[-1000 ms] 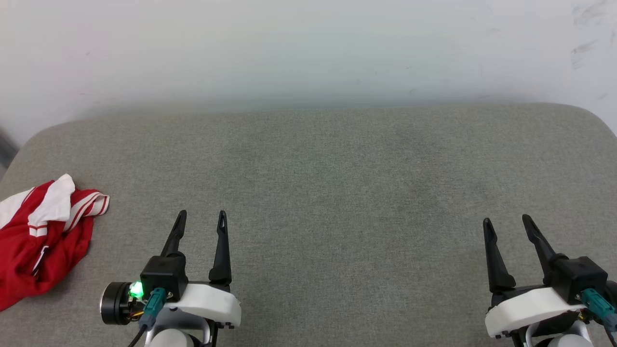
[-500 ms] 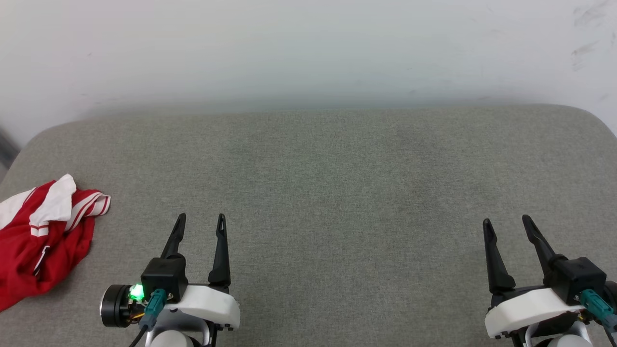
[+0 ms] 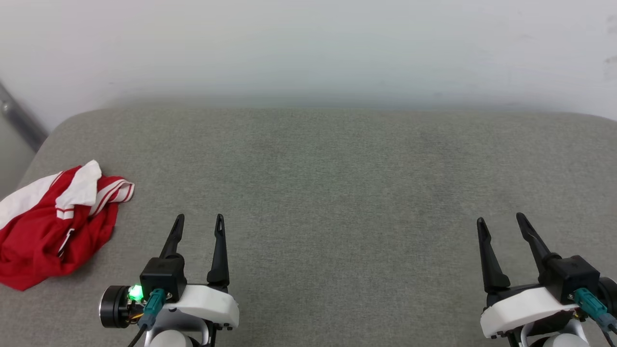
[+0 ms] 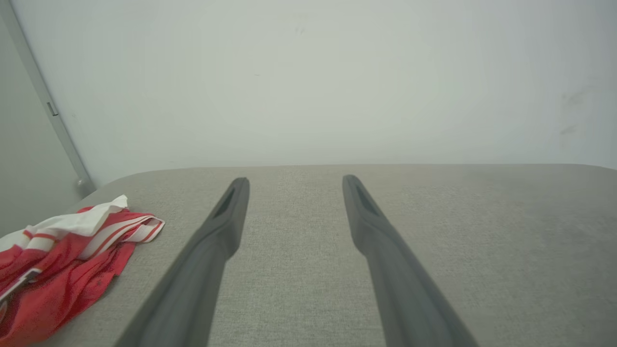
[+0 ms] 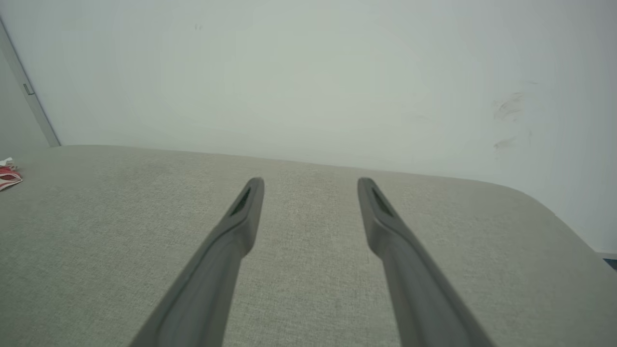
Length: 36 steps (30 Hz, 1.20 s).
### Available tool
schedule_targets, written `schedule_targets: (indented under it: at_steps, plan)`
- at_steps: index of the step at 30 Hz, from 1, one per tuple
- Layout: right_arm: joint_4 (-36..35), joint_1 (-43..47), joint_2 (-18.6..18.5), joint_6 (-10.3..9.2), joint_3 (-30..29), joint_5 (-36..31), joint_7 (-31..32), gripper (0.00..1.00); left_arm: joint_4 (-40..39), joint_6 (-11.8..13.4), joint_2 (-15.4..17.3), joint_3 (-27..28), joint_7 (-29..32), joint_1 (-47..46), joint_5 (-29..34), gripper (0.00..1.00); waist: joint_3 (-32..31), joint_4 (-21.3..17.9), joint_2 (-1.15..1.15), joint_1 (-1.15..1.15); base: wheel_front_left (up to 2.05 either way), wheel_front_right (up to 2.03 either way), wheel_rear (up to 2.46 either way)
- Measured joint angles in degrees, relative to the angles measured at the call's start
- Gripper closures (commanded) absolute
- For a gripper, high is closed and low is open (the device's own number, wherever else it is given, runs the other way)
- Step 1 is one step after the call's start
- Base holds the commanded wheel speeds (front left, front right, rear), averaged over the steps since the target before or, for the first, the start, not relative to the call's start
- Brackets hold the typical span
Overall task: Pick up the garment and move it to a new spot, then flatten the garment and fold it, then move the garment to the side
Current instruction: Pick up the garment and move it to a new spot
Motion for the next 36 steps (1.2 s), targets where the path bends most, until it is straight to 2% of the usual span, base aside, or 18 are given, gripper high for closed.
schedule_targets:
  at_steps: [7,17,23,28,36]
  plan:
    - [-0.91,0.10,0.01,0.00,0.88,0.01,0.47,0.00,-0.10,0.51,-0.04,1.02,0.00,0.02,0.31,0.00,0.40,4.39,0.00,0.00,0.00,0.00,0.00]
    - [-2.98,0.15,0.04,0.01,2.30,-0.36,1.10,0.00,-1.42,0.70,0.05,2.86,0.00,0.23,0.40,0.00,1.16,12.64,0.00,0.00,0.00,0.00,0.00]
    - [-3.44,0.21,0.08,0.01,1.40,-0.35,1.29,0.00,-1.76,0.64,0.03,4.14,0.00,1.18,0.10,0.00,1.54,16.96,0.00,0.00,0.00,0.00,0.00]
    - [-3.58,0.48,0.08,0.01,1.55,-0.44,1.51,0.00,-2.22,0.62,0.01,4.78,0.00,1.63,-0.20,0.00,1.59,18.89,0.00,0.00,0.00,0.00,0.00]
    - [-3.87,0.48,0.09,0.01,1.14,0.35,1.71,0.00,-1.55,0.42,-0.05,5.91,0.00,1.23,-0.62,0.00,1.72,18.85,0.00,0.00,0.00,0.00,0.00]
